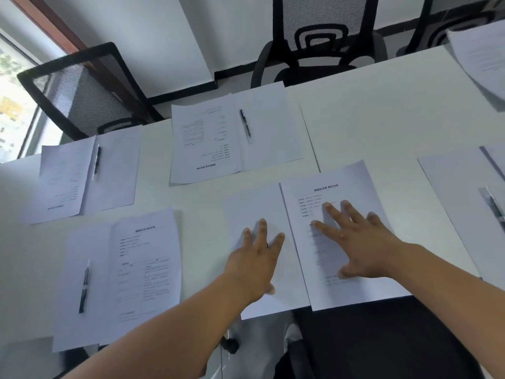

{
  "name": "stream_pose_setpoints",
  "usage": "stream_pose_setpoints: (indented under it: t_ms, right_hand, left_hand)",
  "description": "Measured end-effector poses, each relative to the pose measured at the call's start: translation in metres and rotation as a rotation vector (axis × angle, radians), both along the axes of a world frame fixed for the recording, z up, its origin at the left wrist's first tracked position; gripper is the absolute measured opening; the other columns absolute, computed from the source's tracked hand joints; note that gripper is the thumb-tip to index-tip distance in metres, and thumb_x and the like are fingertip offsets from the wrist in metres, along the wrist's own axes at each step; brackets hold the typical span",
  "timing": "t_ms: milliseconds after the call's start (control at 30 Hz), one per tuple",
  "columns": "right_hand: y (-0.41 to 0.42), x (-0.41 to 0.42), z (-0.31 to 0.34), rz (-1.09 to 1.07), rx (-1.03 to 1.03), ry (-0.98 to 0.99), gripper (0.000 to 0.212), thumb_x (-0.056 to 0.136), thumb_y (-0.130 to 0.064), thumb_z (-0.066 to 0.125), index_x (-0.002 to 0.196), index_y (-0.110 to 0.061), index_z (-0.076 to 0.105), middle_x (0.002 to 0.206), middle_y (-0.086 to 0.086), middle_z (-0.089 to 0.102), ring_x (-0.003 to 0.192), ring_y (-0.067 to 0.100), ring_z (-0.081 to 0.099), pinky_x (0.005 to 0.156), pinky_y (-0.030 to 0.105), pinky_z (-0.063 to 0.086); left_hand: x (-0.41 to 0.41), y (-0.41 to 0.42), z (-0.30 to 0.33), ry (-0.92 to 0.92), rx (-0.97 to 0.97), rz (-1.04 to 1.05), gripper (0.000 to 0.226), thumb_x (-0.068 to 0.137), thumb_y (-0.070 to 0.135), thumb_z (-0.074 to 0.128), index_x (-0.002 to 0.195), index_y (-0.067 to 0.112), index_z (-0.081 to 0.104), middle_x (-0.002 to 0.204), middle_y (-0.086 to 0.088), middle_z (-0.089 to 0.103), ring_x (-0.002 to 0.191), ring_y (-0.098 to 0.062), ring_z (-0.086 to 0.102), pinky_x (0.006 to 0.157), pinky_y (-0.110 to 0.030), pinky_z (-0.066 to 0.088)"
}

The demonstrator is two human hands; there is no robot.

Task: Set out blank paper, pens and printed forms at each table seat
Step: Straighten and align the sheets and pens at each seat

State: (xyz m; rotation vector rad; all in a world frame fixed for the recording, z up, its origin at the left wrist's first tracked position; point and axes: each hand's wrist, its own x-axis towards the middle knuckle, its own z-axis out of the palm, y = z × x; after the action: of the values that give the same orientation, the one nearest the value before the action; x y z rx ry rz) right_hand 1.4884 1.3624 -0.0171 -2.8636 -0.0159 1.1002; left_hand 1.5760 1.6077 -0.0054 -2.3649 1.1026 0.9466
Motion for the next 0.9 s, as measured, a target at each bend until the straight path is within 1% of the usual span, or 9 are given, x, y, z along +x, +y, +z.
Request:
stream_pose_setpoints:
  t_ms: [133, 267, 367, 600, 800, 900]
  right_hand:
    - [0.0028, 0.0052, -0.0011, 0.021, -0.008, -0.009, 0.123, 0.089, -0.066, 0.071, 0.166, -0.043, -0.022, 0.172, 0.004, -0.04, 0.161, 0.039, -0.03, 0.127, 0.066, 0.017]
    - [0.0032, 0.0036, -0.0029, 0.011, -0.01, -0.011, 0.123, 0.089, -0.067, 0.071, 0.166, -0.043, -0.022, 0.172, 0.004, -0.04, 0.161, 0.039, -0.03, 0.127, 0.067, 0.016]
    - [0.003, 0.0037, -0.0021, 0.003, -0.006, -0.011, 0.123, 0.088, -0.067, 0.071, 0.166, -0.043, -0.022, 0.172, 0.003, -0.041, 0.161, 0.038, -0.03, 0.127, 0.067, 0.016]
    - [0.0043, 0.003, -0.0005, -0.015, 0.006, -0.002, 0.123, 0.088, -0.066, 0.072, 0.166, -0.045, -0.021, 0.171, 0.002, -0.041, 0.161, 0.036, -0.031, 0.128, 0.067, 0.014]
    - [0.006, 0.0045, -0.0013, -0.029, 0.008, -0.012, 0.123, 0.087, -0.067, 0.072, 0.166, -0.044, -0.02, 0.173, 0.002, -0.038, 0.161, 0.037, -0.03, 0.128, 0.066, 0.017]
    - [0.0063, 0.0039, -0.0016, -0.038, 0.008, -0.003, 0.124, 0.087, -0.066, 0.072, 0.166, -0.044, -0.02, 0.172, 0.002, -0.04, 0.161, 0.036, -0.03, 0.128, 0.066, 0.016]
  left_hand:
    - [0.0014, 0.0012, -0.0025, 0.016, -0.008, 0.029, 0.124, 0.097, 0.043, 0.081, 0.173, 0.029, -0.016, 0.176, -0.017, -0.033, 0.167, -0.047, -0.009, 0.129, -0.052, 0.033]
    - [0.0018, 0.0021, -0.0045, 0.024, -0.015, 0.031, 0.125, 0.096, 0.044, 0.082, 0.173, 0.03, -0.016, 0.176, -0.016, -0.033, 0.167, -0.047, -0.01, 0.129, -0.052, 0.034]
    - [0.0022, 0.0026, -0.005, 0.028, -0.025, 0.036, 0.126, 0.096, 0.044, 0.082, 0.173, 0.031, -0.016, 0.176, -0.014, -0.034, 0.167, -0.047, -0.01, 0.127, -0.053, 0.037]
    - [0.0041, 0.0048, -0.005, 0.023, -0.044, 0.025, 0.125, 0.096, 0.044, 0.082, 0.173, 0.032, -0.015, 0.176, -0.014, -0.034, 0.167, -0.046, -0.01, 0.128, -0.053, 0.035]
    - [0.005, 0.0074, -0.0078, 0.035, -0.075, 0.057, 0.127, 0.094, 0.04, 0.085, 0.173, 0.034, -0.013, 0.176, -0.009, -0.035, 0.167, -0.045, -0.012, 0.123, -0.057, 0.042]
    - [0.0048, 0.0085, -0.0085, 0.034, -0.083, 0.063, 0.127, 0.093, 0.041, 0.086, 0.173, 0.035, -0.012, 0.177, -0.007, -0.035, 0.168, -0.043, -0.012, 0.123, -0.057, 0.042]
